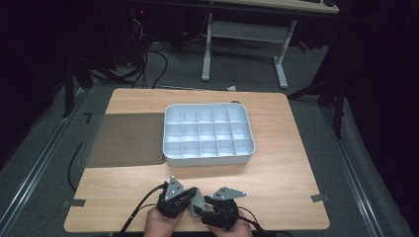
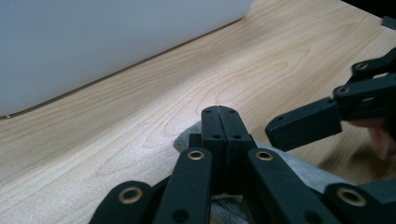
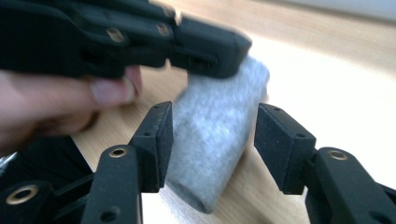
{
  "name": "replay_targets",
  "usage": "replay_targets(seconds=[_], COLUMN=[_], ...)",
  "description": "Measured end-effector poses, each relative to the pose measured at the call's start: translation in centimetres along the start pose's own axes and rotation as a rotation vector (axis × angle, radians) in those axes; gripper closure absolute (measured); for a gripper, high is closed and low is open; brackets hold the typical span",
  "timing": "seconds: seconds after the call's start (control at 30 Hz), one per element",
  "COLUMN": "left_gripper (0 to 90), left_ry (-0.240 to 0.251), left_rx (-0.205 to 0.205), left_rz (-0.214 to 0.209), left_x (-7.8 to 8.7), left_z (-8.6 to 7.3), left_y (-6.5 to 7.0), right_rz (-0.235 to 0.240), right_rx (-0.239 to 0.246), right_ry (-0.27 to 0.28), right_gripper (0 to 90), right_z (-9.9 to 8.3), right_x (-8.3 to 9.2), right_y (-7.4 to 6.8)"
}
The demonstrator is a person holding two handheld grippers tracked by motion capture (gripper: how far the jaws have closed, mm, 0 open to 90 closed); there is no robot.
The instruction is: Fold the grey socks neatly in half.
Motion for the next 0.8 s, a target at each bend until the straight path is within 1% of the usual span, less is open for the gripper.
replay_targets(seconds=[0.1, 0.17, 0.2, 0.23, 0.3, 0.43, 0.57, 0.6, 0.7, 0.73, 0.8], left_gripper=[89.1, 88.6, 86.9, 86.1, 85.8, 85.1, 81.8, 81.8, 76.9, 75.9, 75.0], left_ry=[0.006, 0.006, 0.009, 0.009, 0.002, 0.002, 0.000, 0.001, -0.003, -0.003, -0.007], left_rx=[0.010, 0.010, 0.022, 0.022, 0.038, 0.044, 0.059, 0.063, 0.089, 0.089, 0.106], left_rz=[0.002, 0.005, 0.007, 0.007, 0.006, 0.015, 0.017, 0.018, 0.017, 0.017, 0.014], left_x=[0.1, 0.1, 0.3, 0.3, 0.7, 1.2, 1.5, 1.6, 2.0, 2.0, 2.3], left_z=[0.0, -0.1, -0.1, -0.1, -0.2, -0.3, -0.4, -0.4, -0.5, -0.5, -0.6], left_y=[-0.2, -0.4, -0.7, -0.7, -1.2, -1.6, -1.9, -2.0, -2.6, -2.6, -2.9], right_rz=[0.011, 0.014, 0.024, 0.024, 0.030, 0.050, 0.075, 0.075, 0.093, 0.093, 0.103], right_rx=[-0.016, -0.014, -0.015, -0.015, -0.006, -0.011, -0.012, -0.012, 0.004, 0.004, 0.004], right_ry=[-0.013, -0.017, -0.027, -0.027, -0.038, -0.045, -0.061, -0.061, -0.073, -0.073, -0.077], right_gripper=[46.3, 46.3, 46.3, 46.3, 47.2, 49.4, 51.1, 51.1, 52.4, 52.4, 53.4], right_z=[-0.1, -0.1, 0.0, 0.0, 0.0, 0.1, 0.3, 0.3, 0.5, 0.5, 0.5], right_x=[-0.2, -0.2, -0.3, -0.3, -0.4, -0.5, -0.7, -0.7, -1.0, -1.0, -1.1], right_y=[0.1, 0.2, 0.2, 0.2, 0.2, 0.0, 0.0, 0.0, -0.2, -0.2, -0.3])
Point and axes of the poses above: each handheld gripper's, and its own axes: x roughly backward along the jaws, z roughly out of its top, y roughly to its right, the point moved 7 cm from there along -x, roughly forward along the jaws, and after that the axes turned 12 degrees about x, right-handed, at the moved point
